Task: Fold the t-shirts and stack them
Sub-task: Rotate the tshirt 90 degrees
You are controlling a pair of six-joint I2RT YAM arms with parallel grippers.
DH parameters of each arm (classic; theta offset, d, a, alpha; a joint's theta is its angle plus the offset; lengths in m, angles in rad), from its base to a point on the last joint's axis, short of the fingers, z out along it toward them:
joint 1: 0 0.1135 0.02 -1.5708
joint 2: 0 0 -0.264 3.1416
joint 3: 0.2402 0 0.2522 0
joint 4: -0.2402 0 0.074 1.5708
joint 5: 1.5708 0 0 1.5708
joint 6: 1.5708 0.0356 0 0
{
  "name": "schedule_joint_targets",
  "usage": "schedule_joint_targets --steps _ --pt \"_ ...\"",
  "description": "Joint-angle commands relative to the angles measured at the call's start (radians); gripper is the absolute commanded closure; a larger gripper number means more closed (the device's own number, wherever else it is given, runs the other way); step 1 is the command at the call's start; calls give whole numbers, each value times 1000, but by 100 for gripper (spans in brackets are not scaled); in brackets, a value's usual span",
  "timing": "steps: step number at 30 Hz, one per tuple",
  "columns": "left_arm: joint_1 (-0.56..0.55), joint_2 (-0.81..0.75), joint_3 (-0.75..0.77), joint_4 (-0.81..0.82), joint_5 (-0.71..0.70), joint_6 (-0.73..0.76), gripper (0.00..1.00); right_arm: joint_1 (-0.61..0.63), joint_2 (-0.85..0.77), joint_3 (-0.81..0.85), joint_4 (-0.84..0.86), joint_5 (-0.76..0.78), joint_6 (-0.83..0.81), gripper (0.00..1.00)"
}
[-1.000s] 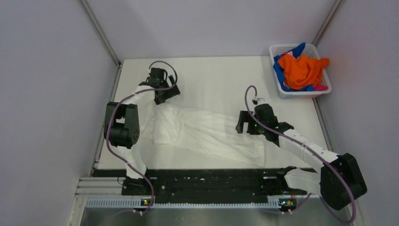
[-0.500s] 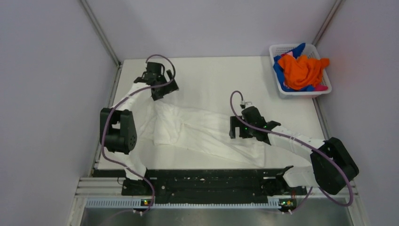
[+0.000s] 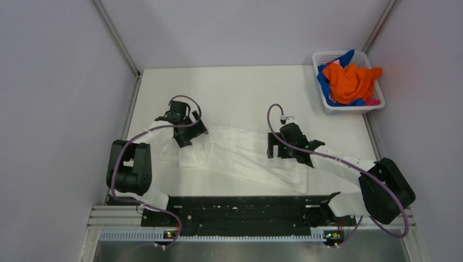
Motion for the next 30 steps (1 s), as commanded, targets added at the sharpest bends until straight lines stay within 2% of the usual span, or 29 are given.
schedule_joint_targets --steps 1,8,13,15,17,20,23,25,27,30 --pt "1 116 84 93 -22 -28 1 10 43 37 47 16 15 1" --pt "-11 440 401 101 -18 -49 2 29 49 11 43 -46 16 1" --pt "-55 755 835 80 120 -104 3 149 74 17 31 -151 -9 1" --pt "-83 874 1032 104 170 -116 3 222 103 35 33 -212 -26 1" --pt "-109 984 1186 183 160 -142 2 297 156 65 34 -191 -26 1" --pt "-128 1139 1314 456 232 -271 1 364 230 118 63 -178 -26 1" --pt "-142 1241 1433 601 225 -408 1 385 269 180 93 -185 -41 1" --pt "-154 1275 1475 654 157 -427 1 390 267 214 115 -195 -61 1" --pt "-165 1284 1508 623 66 -398 1 390 252 245 117 -188 -79 1" --pt "-164 1256 1518 574 4 -335 1 390 205 261 110 -139 -92 1"
